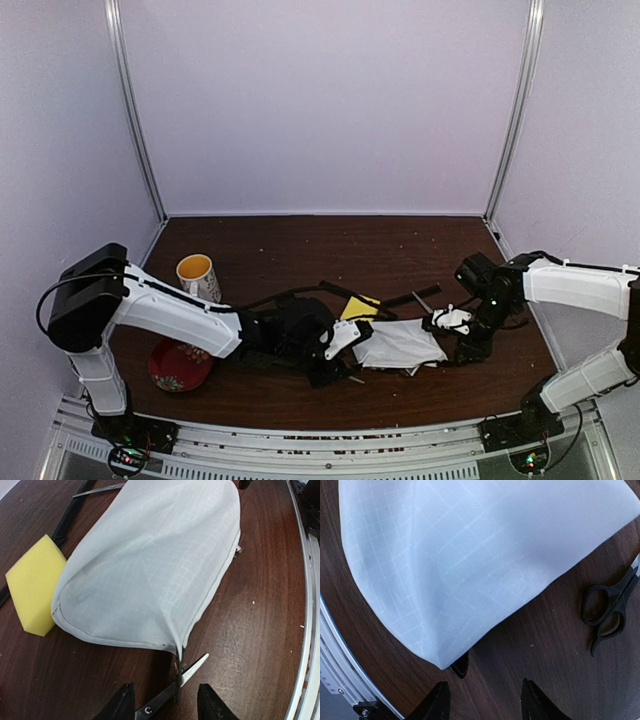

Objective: Sort the hair-cutting tools
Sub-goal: Pick up the kit bag from the center of the board.

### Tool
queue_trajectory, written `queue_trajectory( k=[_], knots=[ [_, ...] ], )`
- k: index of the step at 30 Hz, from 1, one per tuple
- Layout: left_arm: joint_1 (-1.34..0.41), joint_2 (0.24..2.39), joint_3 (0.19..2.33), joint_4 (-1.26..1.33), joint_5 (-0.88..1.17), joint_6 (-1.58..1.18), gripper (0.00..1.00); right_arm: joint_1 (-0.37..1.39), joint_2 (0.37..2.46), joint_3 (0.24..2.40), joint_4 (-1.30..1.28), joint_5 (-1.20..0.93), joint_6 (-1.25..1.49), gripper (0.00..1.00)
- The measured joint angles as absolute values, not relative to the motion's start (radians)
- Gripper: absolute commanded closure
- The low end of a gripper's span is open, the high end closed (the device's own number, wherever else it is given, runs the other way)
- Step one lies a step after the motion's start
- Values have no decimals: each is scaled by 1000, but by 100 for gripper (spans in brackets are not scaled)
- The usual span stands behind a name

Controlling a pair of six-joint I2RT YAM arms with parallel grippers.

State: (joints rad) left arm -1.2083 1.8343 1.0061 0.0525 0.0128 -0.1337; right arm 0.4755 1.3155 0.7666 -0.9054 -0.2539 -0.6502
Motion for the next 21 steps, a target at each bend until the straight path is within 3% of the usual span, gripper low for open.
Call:
queue_trajectory(
  k=[4, 9, 15, 21],
  knots=[
    [-1190, 1871, 1023, 59, 54, -142, 58, 476, 1320, 760, -896, -266, -669, 51],
    [-1178, 1898, 1048, 59, 81, -146, 72, 476, 1363, 760, -891, -292, -686, 61],
    [-1167, 1920, 1075, 57, 121, -144, 100, 476, 1423, 763, -896, -324, -702, 93],
    [-1158, 1930, 1108, 5, 171, -134, 100, 475, 1411, 803, -977, -363, -744, 98]
  ],
)
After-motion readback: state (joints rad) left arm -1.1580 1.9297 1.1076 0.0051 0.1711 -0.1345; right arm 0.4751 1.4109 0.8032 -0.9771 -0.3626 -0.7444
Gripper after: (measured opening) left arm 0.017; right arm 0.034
